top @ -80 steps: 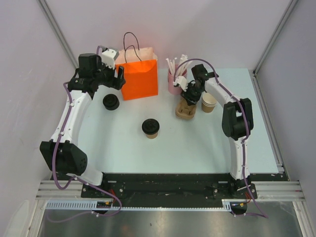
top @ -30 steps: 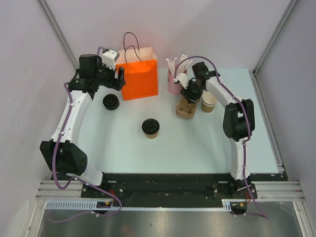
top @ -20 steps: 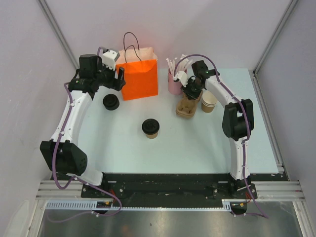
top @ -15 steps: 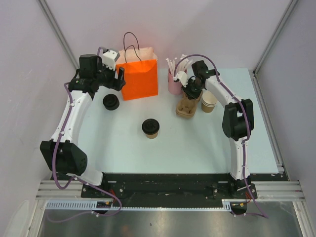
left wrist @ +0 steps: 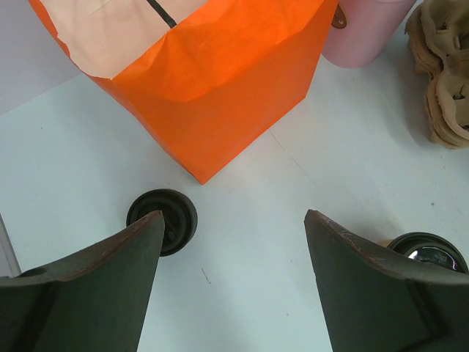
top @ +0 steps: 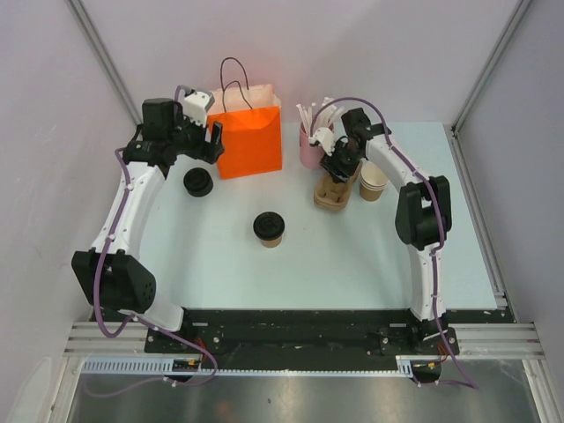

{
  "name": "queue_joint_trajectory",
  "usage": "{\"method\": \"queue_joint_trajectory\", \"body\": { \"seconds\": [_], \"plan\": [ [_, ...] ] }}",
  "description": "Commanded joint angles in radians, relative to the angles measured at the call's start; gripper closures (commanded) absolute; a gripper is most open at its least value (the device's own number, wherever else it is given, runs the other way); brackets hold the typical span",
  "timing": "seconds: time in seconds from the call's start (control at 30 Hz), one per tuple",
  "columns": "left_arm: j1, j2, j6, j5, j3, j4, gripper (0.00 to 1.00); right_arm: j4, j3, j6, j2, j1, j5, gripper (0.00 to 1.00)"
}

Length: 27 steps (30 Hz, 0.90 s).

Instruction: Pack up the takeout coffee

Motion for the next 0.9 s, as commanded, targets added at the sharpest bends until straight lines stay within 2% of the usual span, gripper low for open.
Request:
{"method": "queue_joint_trajectory", "body": {
  "seconds": [0.0, 0.07, 0.3, 0.67, 0.87],
  "plan": [
    [0.005, -0.04, 0.019, 0.021, -0.002, 0.018, 0.17, -0.007, 0.064, 0.017, 0.039, -0.002, -0.013, 0.43],
    [0.005, -0.04, 0.019, 0.02, -0.002, 0.018, 0.17, -0.009, 0.07, 0.015, 0.047, -0.004, -0.013, 0.44],
    [0.007, -0.037, 0.02, 0.02, 0.003, 0.017, 0.17, -0.009, 0.069, 0.021, 0.035, -0.009, -0.029, 0.69],
    [0.005, -0.031, 0.02, 0.026, 0.004, 0.017, 0.17, -0.017, 0.061, 0.018, -0.011, -0.01, -0.026, 0.9],
    [0.005, -0.027, 0.019, 0.026, 0.004, 0.018, 0.17, -0.007, 0.061, 0.032, -0.031, -0.007, 0.007, 0.88]
  ]
}}
